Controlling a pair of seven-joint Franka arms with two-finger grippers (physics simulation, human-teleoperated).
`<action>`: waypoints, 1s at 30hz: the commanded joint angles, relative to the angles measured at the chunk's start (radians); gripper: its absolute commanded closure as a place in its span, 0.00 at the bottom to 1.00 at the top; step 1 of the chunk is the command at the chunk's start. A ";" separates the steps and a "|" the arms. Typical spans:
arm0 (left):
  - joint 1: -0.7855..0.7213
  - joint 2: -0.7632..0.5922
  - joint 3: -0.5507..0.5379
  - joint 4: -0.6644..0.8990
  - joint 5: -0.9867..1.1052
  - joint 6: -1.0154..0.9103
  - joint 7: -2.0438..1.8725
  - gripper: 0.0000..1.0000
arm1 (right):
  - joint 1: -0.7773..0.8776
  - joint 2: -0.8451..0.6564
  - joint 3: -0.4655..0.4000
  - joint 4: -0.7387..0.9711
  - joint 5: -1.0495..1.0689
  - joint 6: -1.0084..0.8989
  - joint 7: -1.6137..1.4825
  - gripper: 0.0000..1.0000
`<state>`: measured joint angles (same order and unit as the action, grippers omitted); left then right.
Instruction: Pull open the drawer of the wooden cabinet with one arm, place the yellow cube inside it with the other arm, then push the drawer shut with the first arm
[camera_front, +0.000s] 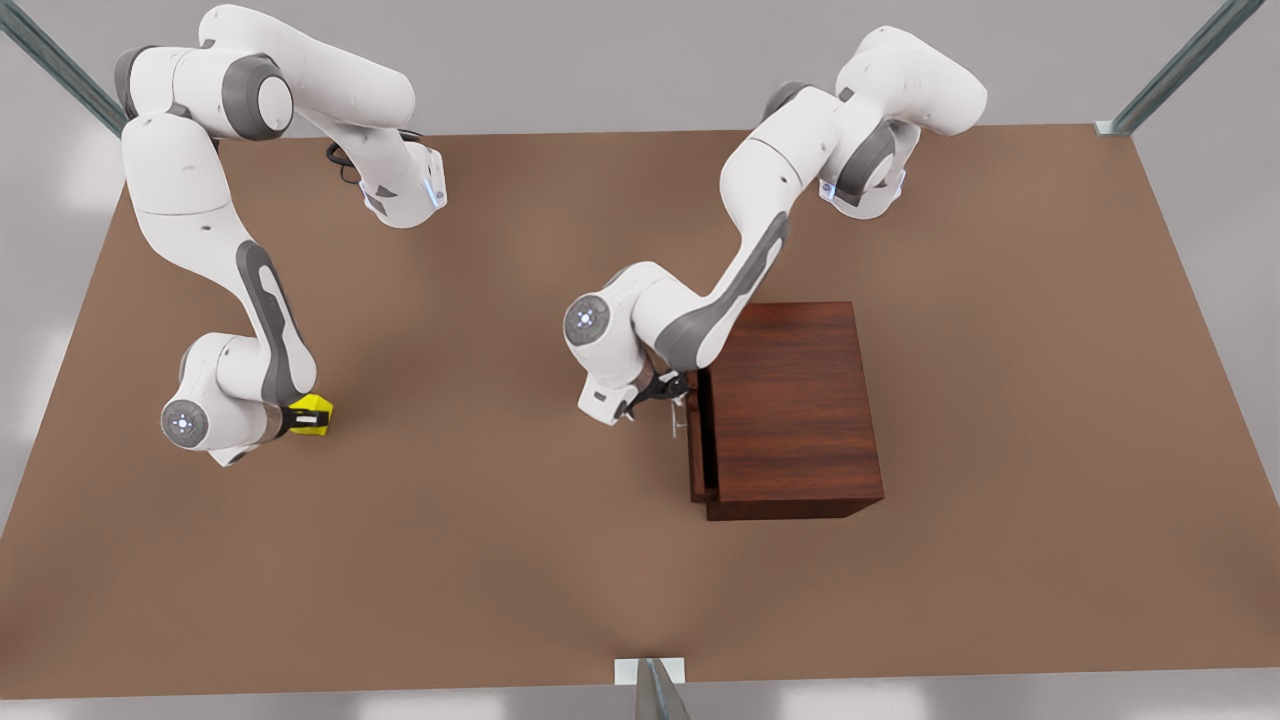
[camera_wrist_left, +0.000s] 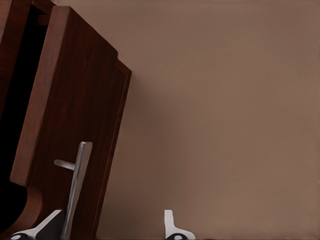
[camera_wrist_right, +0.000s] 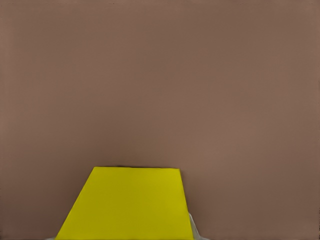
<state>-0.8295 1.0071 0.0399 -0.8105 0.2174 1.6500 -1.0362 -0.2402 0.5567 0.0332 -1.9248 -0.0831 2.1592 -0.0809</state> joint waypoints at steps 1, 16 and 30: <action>-0.005 -0.001 0.000 0.001 0.000 0.027 -0.038 0.05 | 0.001 0.000 0.004 0.015 -0.009 -0.036 0.004 0.45; -0.068 0.005 0.000 0.044 -0.004 0.221 -0.179 0.03 | 0.116 0.023 0.034 0.319 -0.003 -0.252 -0.030 0.45; 0.629 -0.751 -0.066 -0.484 -0.156 -0.345 0.950 0.00 | 0.277 0.186 0.467 0.690 0.011 -0.162 -0.296 0.48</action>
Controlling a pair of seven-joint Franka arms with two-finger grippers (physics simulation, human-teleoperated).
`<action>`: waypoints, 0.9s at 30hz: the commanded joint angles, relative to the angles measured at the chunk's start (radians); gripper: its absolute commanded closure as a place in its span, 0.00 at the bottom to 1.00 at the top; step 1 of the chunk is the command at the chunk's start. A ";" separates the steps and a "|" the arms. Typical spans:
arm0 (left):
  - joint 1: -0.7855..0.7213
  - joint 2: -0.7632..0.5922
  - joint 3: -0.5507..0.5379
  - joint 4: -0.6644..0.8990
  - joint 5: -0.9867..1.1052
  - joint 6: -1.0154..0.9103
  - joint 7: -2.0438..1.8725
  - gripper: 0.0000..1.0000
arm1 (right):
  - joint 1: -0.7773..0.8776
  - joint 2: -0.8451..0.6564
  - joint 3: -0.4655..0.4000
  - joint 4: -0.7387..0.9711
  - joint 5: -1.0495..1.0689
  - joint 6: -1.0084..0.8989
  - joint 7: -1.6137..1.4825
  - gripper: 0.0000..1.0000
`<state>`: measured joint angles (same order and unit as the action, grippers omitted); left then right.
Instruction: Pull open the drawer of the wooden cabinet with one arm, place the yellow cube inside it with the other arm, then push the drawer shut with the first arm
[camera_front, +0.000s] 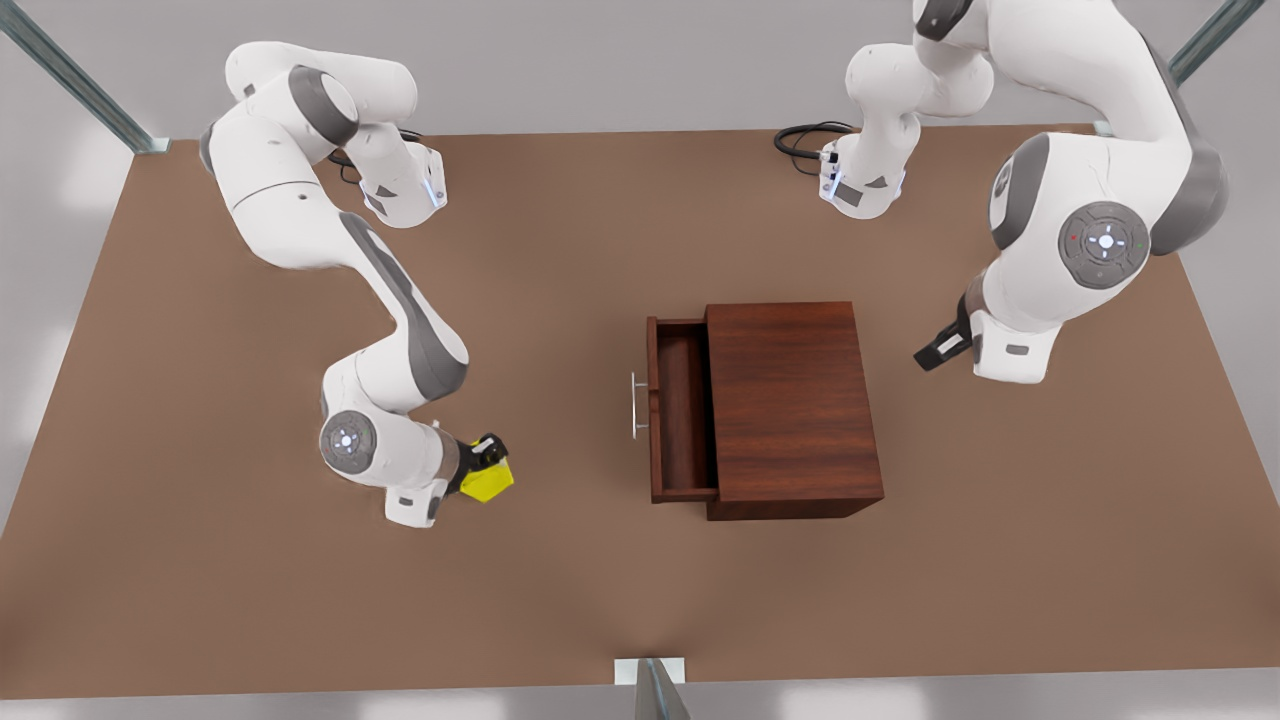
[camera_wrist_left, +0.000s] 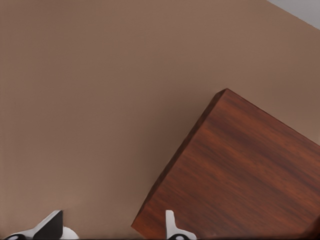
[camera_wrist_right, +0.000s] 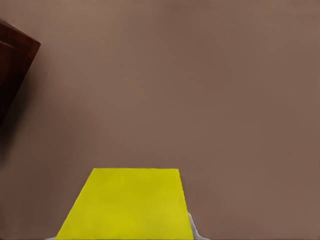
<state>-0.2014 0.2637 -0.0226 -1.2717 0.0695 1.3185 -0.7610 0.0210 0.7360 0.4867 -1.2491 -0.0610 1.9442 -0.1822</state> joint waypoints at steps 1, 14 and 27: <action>0.002 -0.009 -0.003 -0.023 -0.008 -0.016 0.674 0.00 | 0.074 0.002 0.013 0.045 -0.020 0.055 -0.281 0.48; 0.000 -0.014 -0.023 -0.031 -0.005 -0.065 0.670 0.00 | 0.513 -0.001 -0.099 0.177 -0.056 0.081 -0.356 0.48; 0.013 -0.014 -0.022 -0.031 0.001 -0.065 0.672 0.00 | 0.563 0.066 -0.120 0.157 -0.065 0.160 -0.349 0.49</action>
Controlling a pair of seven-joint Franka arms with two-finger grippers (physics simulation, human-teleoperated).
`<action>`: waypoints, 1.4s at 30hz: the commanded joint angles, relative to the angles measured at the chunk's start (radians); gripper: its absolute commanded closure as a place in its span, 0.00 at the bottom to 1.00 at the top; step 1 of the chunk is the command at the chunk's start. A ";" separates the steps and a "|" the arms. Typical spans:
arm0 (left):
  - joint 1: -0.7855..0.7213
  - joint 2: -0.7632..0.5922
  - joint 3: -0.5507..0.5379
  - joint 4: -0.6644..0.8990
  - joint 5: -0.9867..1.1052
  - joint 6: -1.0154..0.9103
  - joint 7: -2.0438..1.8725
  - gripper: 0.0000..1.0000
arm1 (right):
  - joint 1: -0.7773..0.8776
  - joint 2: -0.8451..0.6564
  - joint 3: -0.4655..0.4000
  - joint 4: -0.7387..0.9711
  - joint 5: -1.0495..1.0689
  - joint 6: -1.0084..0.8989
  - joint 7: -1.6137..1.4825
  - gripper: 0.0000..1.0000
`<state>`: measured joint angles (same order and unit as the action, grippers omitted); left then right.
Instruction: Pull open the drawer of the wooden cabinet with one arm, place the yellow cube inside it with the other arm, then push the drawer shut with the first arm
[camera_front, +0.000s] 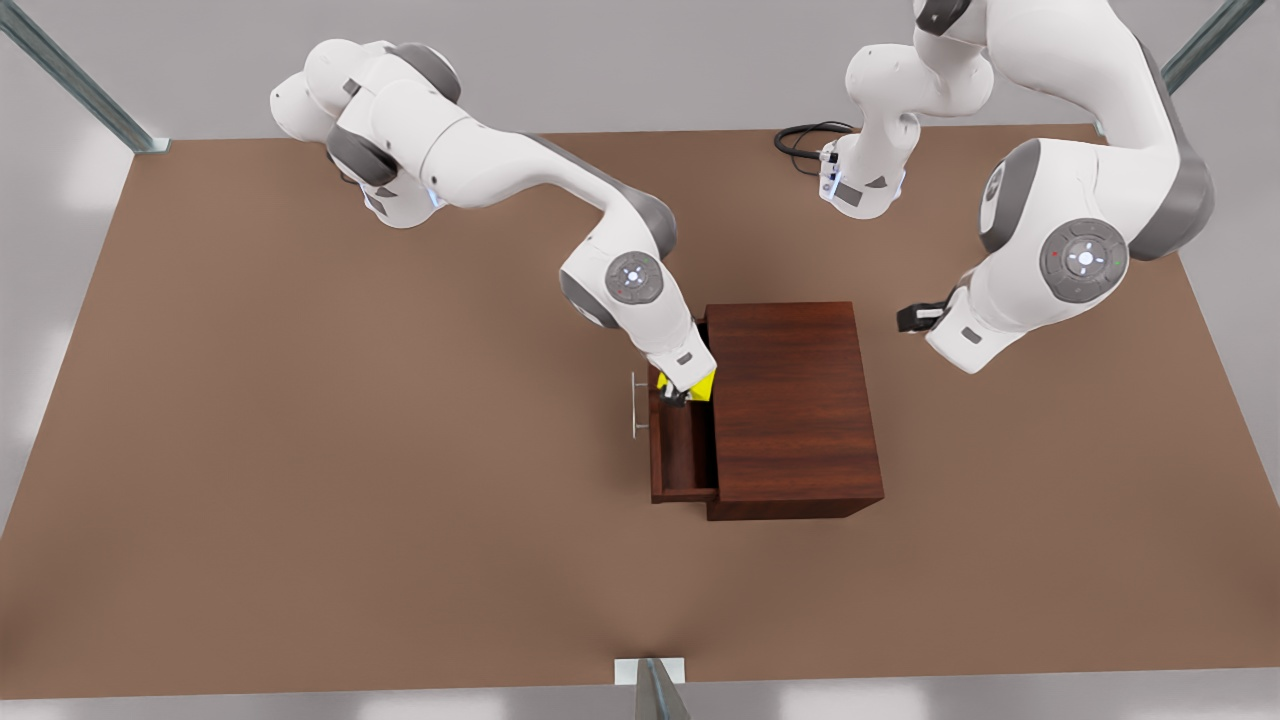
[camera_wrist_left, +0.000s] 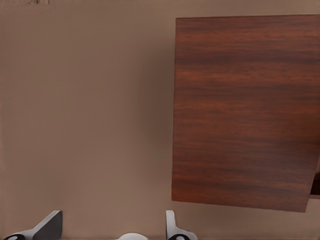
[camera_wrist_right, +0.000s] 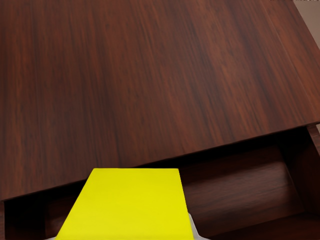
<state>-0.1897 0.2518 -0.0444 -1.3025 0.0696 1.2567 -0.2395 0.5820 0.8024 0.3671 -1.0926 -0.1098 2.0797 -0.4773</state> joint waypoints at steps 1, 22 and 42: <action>0.002 -0.002 0.000 0.002 0.001 -0.002 0.150 0.00 | 0.002 0.001 -0.001 0.000 -0.016 0.025 -0.053 0.49; 0.076 -0.013 -0.038 0.032 -0.001 -0.091 0.160 0.00 | -0.008 -0.008 -0.025 -0.052 -0.062 0.030 -0.169 0.49; -0.458 0.256 -0.075 0.095 -0.183 0.599 -1.983 0.79 | -0.200 -0.279 -0.465 -0.032 -0.096 -0.745 0.319 0.00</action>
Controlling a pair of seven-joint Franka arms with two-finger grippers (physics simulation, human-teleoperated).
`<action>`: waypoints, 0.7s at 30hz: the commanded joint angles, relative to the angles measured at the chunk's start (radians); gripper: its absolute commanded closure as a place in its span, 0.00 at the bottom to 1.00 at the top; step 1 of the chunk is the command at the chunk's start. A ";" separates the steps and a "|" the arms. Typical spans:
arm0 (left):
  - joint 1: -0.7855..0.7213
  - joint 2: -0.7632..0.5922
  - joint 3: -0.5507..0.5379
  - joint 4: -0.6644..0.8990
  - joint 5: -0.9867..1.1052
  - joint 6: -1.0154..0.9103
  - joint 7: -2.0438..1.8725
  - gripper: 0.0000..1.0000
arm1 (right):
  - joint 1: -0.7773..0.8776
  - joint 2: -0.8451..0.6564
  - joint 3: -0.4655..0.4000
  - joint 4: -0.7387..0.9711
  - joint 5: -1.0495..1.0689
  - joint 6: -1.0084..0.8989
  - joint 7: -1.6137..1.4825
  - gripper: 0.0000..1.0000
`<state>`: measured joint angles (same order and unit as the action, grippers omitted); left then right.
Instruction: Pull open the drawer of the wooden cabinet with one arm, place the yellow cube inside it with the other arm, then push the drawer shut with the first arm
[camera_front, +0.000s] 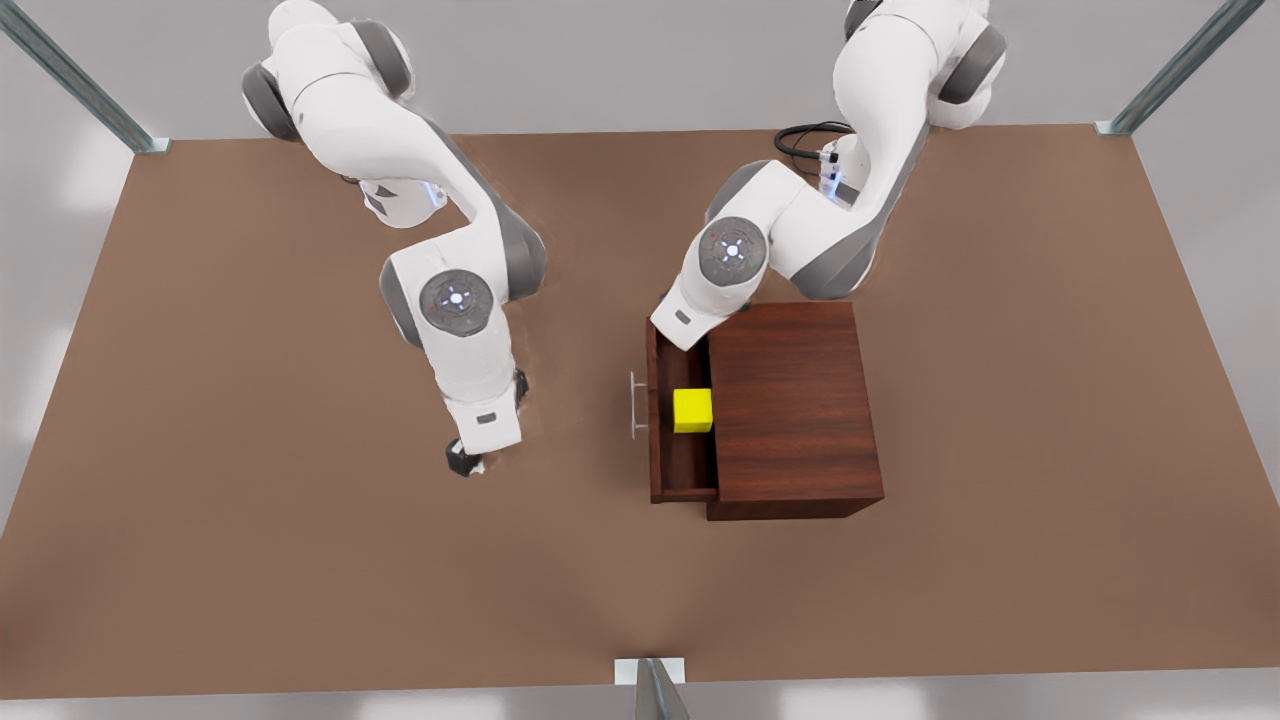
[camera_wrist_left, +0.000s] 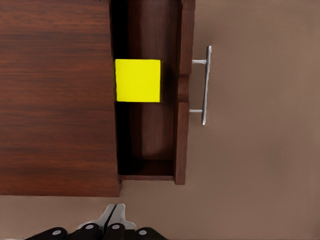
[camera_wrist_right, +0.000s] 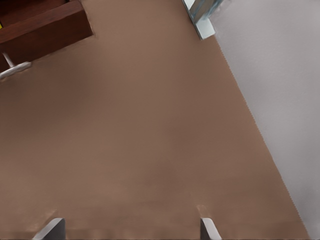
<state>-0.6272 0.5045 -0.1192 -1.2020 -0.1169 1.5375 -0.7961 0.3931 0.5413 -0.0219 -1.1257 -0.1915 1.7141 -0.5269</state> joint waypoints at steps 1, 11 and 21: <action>-0.065 0.072 0.000 0.056 0.029 0.374 -1.589 0.79 | -0.118 -0.020 -0.082 0.006 0.007 -0.380 0.372 0.00; -0.112 0.357 0.013 0.107 0.069 0.754 -2.203 0.79 | -0.240 -0.267 -0.078 -0.105 0.193 -0.441 0.461 0.00; -0.091 0.408 -0.028 0.094 0.106 0.543 -1.990 0.79 | -0.240 -0.258 -0.078 -0.108 0.193 -0.429 0.459 0.00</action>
<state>-0.7198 0.9085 -0.1439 -1.1080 -0.0162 2.1291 -2.2238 0.1530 0.2837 -0.0994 -1.2337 0.0000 1.2938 -0.2151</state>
